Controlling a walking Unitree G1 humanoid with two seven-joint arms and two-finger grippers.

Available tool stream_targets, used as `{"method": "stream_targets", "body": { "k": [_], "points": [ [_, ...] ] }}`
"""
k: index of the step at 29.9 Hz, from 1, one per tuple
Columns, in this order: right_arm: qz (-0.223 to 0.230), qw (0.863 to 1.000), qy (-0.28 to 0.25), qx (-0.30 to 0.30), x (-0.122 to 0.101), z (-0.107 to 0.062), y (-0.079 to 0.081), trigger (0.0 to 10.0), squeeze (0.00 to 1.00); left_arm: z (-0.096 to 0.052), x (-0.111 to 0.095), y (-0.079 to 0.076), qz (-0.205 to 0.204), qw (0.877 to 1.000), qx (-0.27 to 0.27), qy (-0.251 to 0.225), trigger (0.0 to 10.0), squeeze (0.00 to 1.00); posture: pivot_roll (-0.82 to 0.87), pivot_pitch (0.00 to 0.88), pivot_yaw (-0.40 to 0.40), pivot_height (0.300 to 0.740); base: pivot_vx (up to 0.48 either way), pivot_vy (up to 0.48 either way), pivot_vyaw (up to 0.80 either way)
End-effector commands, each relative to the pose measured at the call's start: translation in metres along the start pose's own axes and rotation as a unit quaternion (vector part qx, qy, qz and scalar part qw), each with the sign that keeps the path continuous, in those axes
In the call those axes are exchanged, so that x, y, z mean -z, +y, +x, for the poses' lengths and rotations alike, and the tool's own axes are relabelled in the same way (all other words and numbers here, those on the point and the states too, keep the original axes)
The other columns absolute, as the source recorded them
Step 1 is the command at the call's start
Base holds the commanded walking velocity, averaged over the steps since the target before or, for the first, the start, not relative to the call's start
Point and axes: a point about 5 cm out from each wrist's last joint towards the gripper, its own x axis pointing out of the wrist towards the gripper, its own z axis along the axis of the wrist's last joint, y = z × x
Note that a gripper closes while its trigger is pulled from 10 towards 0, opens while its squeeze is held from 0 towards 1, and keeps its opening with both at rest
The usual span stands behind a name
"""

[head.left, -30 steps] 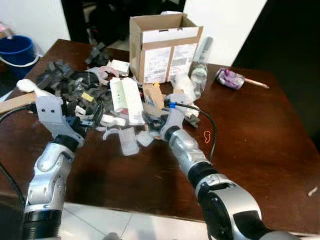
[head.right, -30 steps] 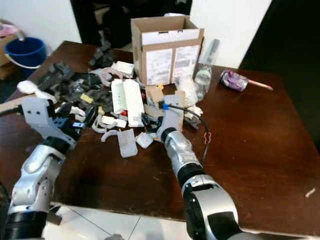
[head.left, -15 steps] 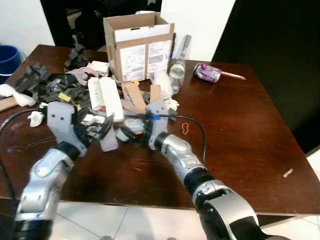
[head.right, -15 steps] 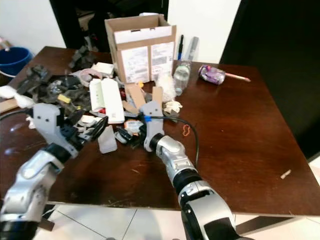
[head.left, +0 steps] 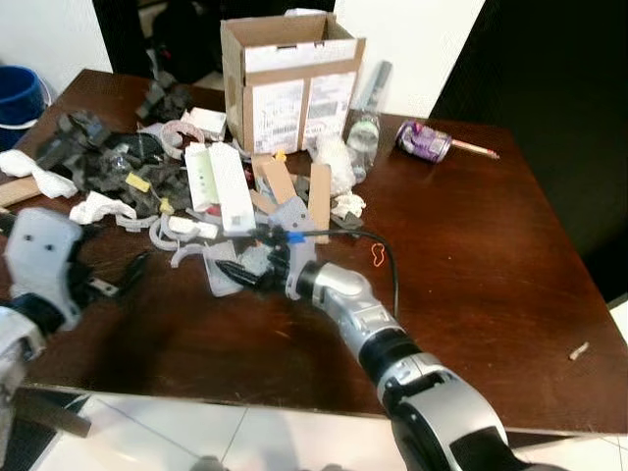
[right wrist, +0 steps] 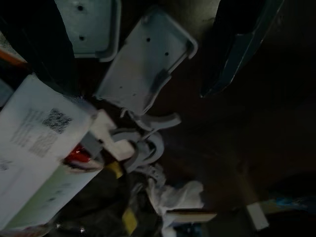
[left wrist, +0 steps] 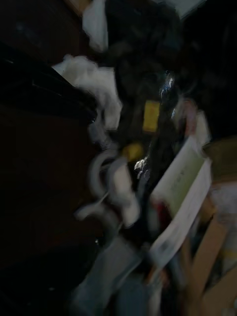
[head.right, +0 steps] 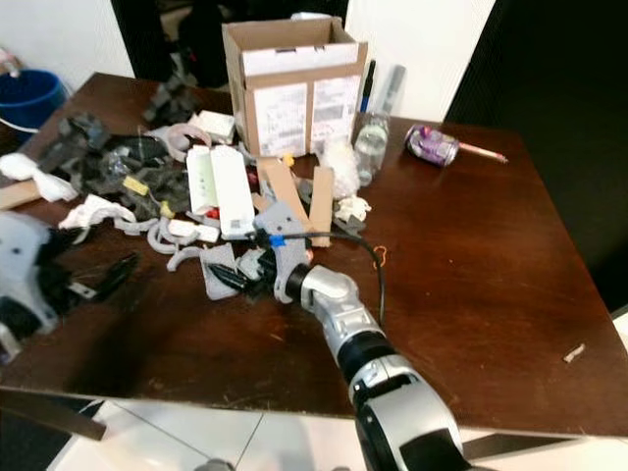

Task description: Picking trash to rubbish bin

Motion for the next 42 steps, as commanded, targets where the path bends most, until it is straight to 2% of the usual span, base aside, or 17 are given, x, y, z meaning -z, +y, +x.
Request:
{"method": "stream_targets", "body": {
  "k": [1,2,3,6,7,9,10,12,14,15,19,22,28,33,37,40,42],
  "points": [
    [0.032,0.999,0.004,-0.024,0.015,0.005,0.02,10.0,0.0,-0.005,-0.005,-0.007,0.004,0.999,0.046,0.006,10.0,0.0,0.3,0.169,-0.123,0.74,0.0,0.0,0.0],
    [0.031,0.999,0.006,-0.035,0.016,0.006,0.023,10.0,0.0,-0.014,-0.008,-0.014,-0.001,0.996,0.087,0.008,10.0,0.0,0.3,0.172,-0.126,0.74,0.0,0.0,0.0],
    [0.031,0.999,0.006,-0.035,0.016,0.006,0.023,10.0,0.0,-0.014,-0.008,-0.014,-0.001,0.996,0.087,0.008,10.0,0.0,0.3,0.172,-0.126,0.74,0.0,0.0,0.0],
    [0.027,0.998,0.013,-0.064,0.018,0.005,0.028,10.0,0.0,-0.038,-0.019,-0.024,-0.03,0.986,0.162,-0.002,10.0,0.0,0.3,0.174,-0.129,0.74,0.0,0.0,0.0],
    [0.027,0.998,0.013,-0.064,0.018,0.005,0.028,10.0,0.0,-0.038,-0.019,-0.024,-0.03,0.986,0.162,-0.002,10.0,0.0,0.3,0.174,-0.129,0.74,0.0,0.0,0.0],
    [0.025,0.997,0.016,-0.076,0.019,0.003,0.029,10.0,0.0,-0.056,-0.028,-0.027,-0.052,0.978,0.202,-0.014,10.0,0.0,0.31,0.176,-0.135,0.74,0.0,0.0,0.0],
    [0.025,0.997,0.016,-0.076,0.019,0.003,0.029,10.0,0.0,-0.056,-0.028,-0.027,-0.052,0.978,0.202,-0.014,10.0,0.0,0.31,0.176,-0.135,0.74,0.0,0.0,0.0],
    [0.025,0.996,0.017,-0.083,0.02,0.002,0.03,10.0,0.0,-0.07,-0.032,-0.034,-0.068,0.968,0.243,-0.007,10.0,0.0,0.32,0.178,-0.135,0.74,0.0,0.0,0.0],
    [0.025,0.996,0.017,-0.083,0.02,0.002,0.03,10.0,0.0,-0.07,-0.032,-0.034,-0.068,0.968,0.243,-0.007,10.0,0.0,0.32,0.178,-0.135,0.74,0.0,0.0,0.0],
    [0.024,0.996,0.018,-0.087,0.02,0.001,0.03,10.0,0.0,-0.076,-0.033,-0.039,-0.074,0.963,0.261,0.006,10.0,0.0,0.32,0.181,-0.132,0.74,0.0,0.0,0.0],
    [0.025,0.996,0.017,-0.09,0.02,0.002,0.032,10.0,0.0,-0.087,-0.028,-0.041,-0.074,0.964,0.252,0.05,10.0,0.0,0.32,0.183,-0.132,0.74,0.0,0.0,0.0],
    [0.027,0.995,0.021,-0.092,0.022,0.003,0.034,10.0,0.0,-0.099,-0.018,-0.032,-0.073,0.971,0.201,0.106,10.0,0.0,0.33,0.184,-0.137,0.74,0.0,0.0,0.0],
    [0.026,0.995,0.037,-0.086,0.026,0.003,0.035,10.0,0.0,-0.113,-0.016,-0.024,-0.077,0.973,0.174,0.128,10.0,0.0,0.34,0.187,-0.14,0.74,0.0,0.0,0.0],
    [0.025,0.997,0.06,-0.035,0.03,0.005,0.028,10.0,0.0,-0.114,-0.019,-0.02,-0.067,0.976,0.166,0.127,10.0,0.0,0.35,0.189,-0.139,0.74,0.0,0.0,0.0],
    [0.024,0.997,0.064,-0.027,0.03,0.005,0.027,10.0,0.0,-0.113,-0.019,-0.019,-0.066,0.976,0.166,0.126,10.0,0.0,0.35,0.189,-0.139,0.74,0.0,0.0,0.0],
    [0.032,0.996,0.084,0.014,0.035,0.005,0.022,10.0,0.0,-0.104,-0.021,-0.02,-0.061,0.976,0.176,0.115,10.0,0.0,0.34,0.183,-0.134,0.74,0.0,0.0,0.0],
    [0.032,0.992,0.118,0.039,0.045,0.002,0.02,10.0,0.0,-0.091,-0.022,-0.022,-0.057,0.975,0.191,0.101,10.0,0.0,0.34,0.182,-0.132,0.74,0.0,0.0,0.0]
  ]
}}
